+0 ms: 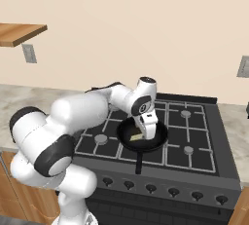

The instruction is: Pick up the butter stick and place it in the pan. Then turn on the burner for the pan.

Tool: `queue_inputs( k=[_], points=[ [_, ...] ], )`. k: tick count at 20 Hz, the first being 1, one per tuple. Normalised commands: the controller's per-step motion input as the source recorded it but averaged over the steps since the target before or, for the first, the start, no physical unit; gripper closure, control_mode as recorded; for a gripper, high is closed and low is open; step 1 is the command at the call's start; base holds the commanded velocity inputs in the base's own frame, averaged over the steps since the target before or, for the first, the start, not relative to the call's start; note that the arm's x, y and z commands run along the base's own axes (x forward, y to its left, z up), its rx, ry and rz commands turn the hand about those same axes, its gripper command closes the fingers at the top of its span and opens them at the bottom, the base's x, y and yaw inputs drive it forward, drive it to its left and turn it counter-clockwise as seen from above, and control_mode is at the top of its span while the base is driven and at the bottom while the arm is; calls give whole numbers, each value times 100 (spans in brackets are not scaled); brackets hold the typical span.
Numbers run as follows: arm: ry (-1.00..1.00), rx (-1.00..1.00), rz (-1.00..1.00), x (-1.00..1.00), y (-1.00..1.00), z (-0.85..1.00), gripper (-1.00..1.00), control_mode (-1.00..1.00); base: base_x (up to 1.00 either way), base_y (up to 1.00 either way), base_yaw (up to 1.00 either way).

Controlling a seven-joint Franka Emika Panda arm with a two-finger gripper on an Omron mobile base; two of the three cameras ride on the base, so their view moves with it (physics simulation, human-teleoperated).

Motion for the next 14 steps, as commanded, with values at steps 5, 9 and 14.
queue_inputs(
  k=[5, 9, 14],
  points=[
    [-8, 0, 6, -74, -11, 23, -100, -100, 0, 0, 0],
    [-13, 0, 7, -82, -16, 4, -100, -100, 0, 0, 0],
    [-15, 0, 12, -79, -5, -10, -100, -100, 0, 0, 0]
  ],
)
